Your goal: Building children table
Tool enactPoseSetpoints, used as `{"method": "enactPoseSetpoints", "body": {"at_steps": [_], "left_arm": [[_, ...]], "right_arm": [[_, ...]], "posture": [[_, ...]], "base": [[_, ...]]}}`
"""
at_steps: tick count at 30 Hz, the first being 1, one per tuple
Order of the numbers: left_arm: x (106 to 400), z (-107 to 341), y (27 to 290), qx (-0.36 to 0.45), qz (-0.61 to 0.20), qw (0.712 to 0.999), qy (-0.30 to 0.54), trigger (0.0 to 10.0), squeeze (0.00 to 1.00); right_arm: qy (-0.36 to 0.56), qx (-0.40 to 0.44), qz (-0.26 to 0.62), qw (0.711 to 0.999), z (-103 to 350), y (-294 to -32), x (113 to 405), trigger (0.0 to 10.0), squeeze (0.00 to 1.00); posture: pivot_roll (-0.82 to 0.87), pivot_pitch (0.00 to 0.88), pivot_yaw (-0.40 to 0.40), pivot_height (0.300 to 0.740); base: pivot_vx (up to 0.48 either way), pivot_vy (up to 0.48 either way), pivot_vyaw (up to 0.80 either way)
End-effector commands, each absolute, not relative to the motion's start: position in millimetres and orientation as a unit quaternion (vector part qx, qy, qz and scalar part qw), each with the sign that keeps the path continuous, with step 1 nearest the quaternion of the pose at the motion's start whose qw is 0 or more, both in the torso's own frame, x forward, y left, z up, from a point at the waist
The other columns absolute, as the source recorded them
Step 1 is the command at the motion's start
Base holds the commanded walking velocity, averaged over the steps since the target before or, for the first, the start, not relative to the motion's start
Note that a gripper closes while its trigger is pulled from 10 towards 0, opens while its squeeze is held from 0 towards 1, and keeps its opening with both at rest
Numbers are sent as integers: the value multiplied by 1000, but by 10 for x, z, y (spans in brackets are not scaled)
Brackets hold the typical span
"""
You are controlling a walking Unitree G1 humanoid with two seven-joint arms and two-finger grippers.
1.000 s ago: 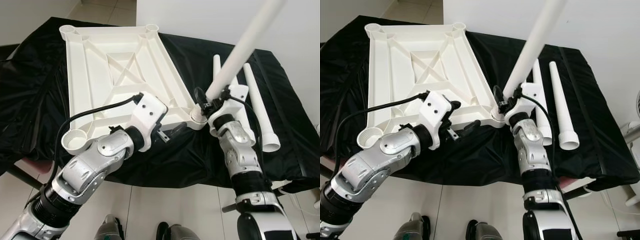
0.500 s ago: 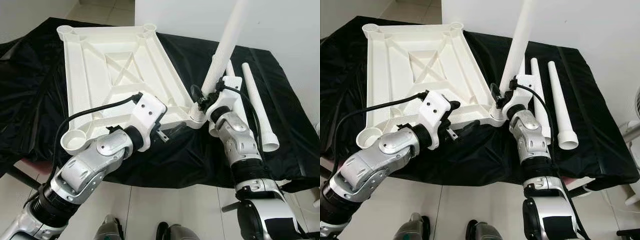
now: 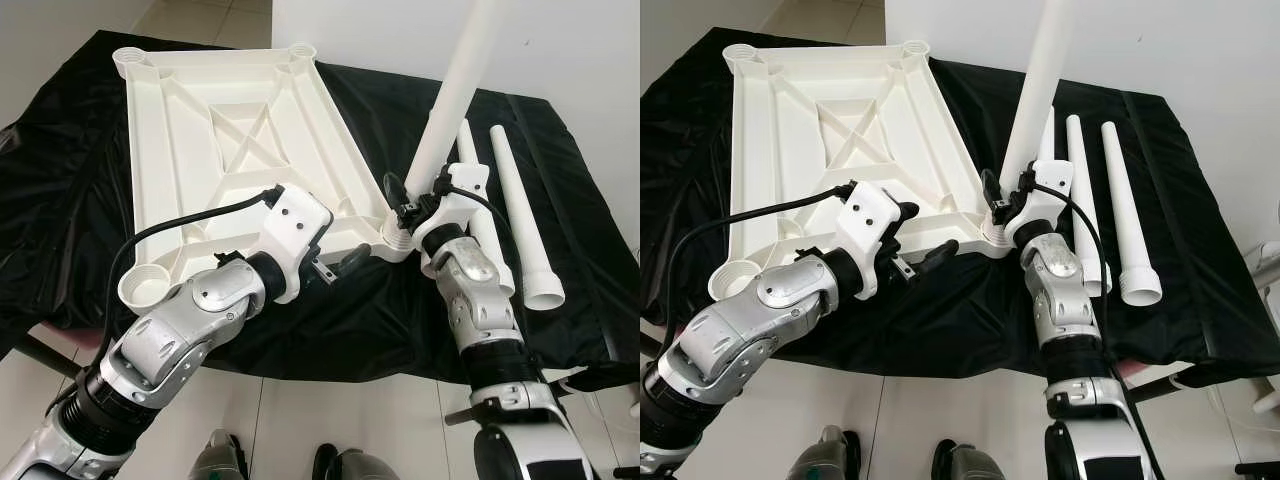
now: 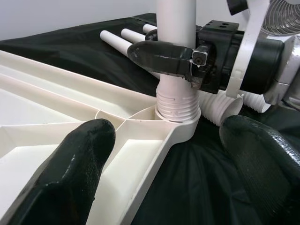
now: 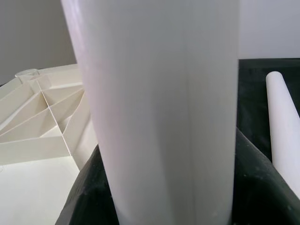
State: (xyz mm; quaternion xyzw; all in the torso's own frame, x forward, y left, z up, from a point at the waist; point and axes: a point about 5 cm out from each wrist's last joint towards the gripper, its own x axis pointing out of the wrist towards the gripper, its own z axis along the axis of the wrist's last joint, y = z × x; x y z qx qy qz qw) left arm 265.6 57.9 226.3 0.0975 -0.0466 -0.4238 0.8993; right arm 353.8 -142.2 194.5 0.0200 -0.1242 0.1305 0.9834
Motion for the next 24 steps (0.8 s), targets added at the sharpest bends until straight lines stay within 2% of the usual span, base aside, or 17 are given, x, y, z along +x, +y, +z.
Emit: {"method": "enactPoseSetpoints", "body": {"at_steps": [1, 10, 24], "left_arm": [[2542, 2264, 505, 104, -511, 853, -41, 10000, 0], [2539, 2263, 505, 102, -511, 853, -40, 10000, 0], [2527, 2261, 515, 100, -511, 853, -37, 10000, 0]], "right_arm": [[-42, 37, 114, 992, 1509, -1475, 3462, 10000, 0], [-79, 23, 124, 989, 1451, -1434, 3301, 10000, 0], [-100, -3, 141, 985, 1429, -1379, 3212, 10000, 0]], "posture": [[126, 194, -72, 740], [127, 193, -72, 740], [130, 191, -69, 740]], "base": [[0, 0, 0], [0, 0, 0], [0, 0, 0]]}}
